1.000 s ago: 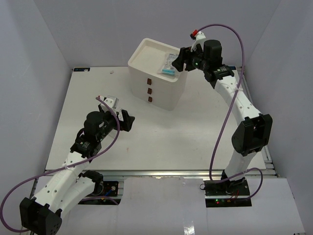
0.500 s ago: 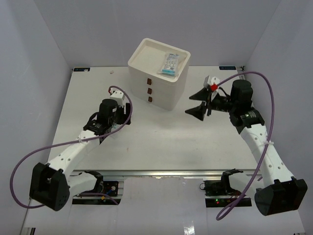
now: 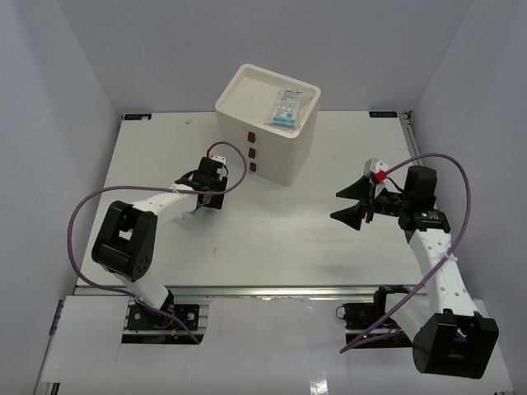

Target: Organize the makeup

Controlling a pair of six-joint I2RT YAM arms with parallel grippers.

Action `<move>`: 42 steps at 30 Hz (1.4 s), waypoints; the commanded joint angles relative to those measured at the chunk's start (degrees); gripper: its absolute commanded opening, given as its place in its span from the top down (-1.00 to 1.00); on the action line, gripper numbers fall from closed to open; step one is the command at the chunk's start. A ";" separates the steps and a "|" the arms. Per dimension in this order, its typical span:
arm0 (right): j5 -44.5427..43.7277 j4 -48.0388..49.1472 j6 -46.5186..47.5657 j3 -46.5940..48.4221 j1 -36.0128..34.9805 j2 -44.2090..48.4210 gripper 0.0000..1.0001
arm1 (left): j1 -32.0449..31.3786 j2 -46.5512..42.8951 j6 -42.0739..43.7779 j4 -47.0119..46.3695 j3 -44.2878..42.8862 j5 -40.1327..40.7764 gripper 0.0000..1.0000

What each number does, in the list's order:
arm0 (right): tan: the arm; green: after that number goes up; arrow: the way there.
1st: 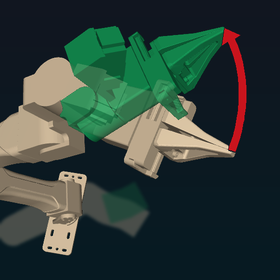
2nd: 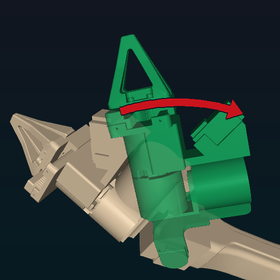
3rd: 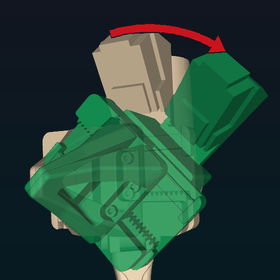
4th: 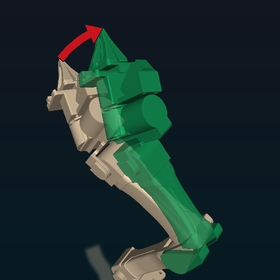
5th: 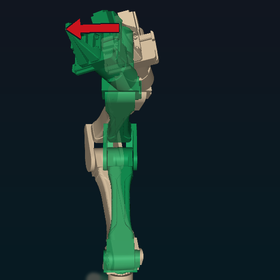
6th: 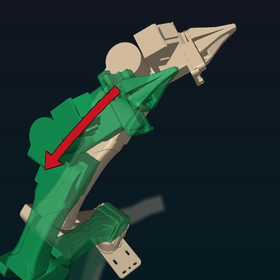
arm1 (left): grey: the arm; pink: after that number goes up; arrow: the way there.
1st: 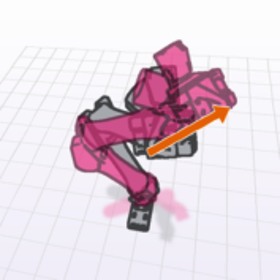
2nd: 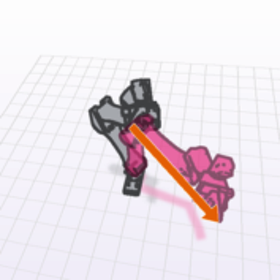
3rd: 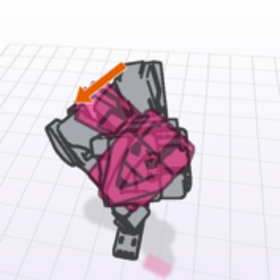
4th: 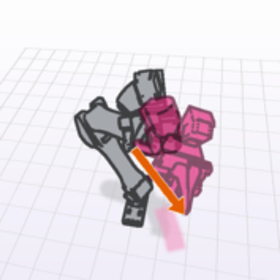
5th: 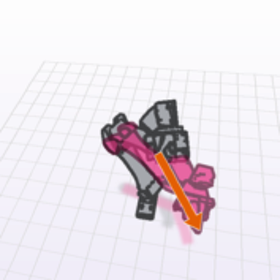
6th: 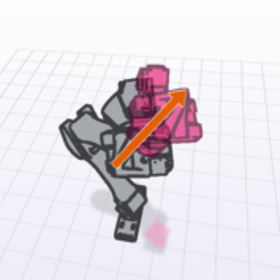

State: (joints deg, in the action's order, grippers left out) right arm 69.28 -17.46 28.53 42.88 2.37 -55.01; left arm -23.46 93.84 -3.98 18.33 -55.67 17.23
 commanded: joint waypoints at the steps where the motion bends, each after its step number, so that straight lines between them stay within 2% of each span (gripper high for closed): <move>1: 3.32 1.73 0.47 -0.69 1.24 1.84 -0.50 | -0.09 1.87 0.37 1.35 -1.72 3.51 -0.17; 8: 4.02 1.90 -0.04 -0.78 2.43 1.92 -0.50 | -0.09 -0.58 0.37 0.84 -0.78 3.62 0.67; 15: 4.28 2.76 -1.08 -1.13 3.58 2.35 -0.50 | -0.09 -13.89 -2.65 1.00 1.11 -2.56 0.99; 20: 4.36 3.24 -1.57 -1.32 3.98 2.26 -0.50 | -0.28 -26.27 -7.76 1.08 -0.27 -11.13 1.00; 26: 4.09 3.41 -1.81 -1.57 4.22 1.92 -0.50 | -0.53 -29.29 -13.49 -0.51 -10.88 -19.88 1.00; 28: 3.93 3.50 -1.82 -1.50 4.23 1.92 -0.50 | -0.53 -27.49 -14.45 -1.86 -14.79 -21.47 1.00; 34: 3.61 3.70 -1.99 -1.70 4.34 1.71 -0.50 | -0.71 -14.09 -16.05 -4.10 -31.21 -23.95 1.00; 38: 3.47 3.99 -2.08 -1.84 4.54 1.60 -0.50 | -0.79 -4.73 -16.09 -6.19 -41.73 -22.25 1.00; 42: 3.49 4.31 -2.49 -1.98 4.80 1.33 -0.50 | -0.90 3.80 -15.44 -7.11 -48.74 -19.06 1.00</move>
State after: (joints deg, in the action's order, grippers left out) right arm 71.99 -15.10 26.84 41.34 6.63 -53.63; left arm -24.08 92.28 -19.30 12.47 -97.99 -4.13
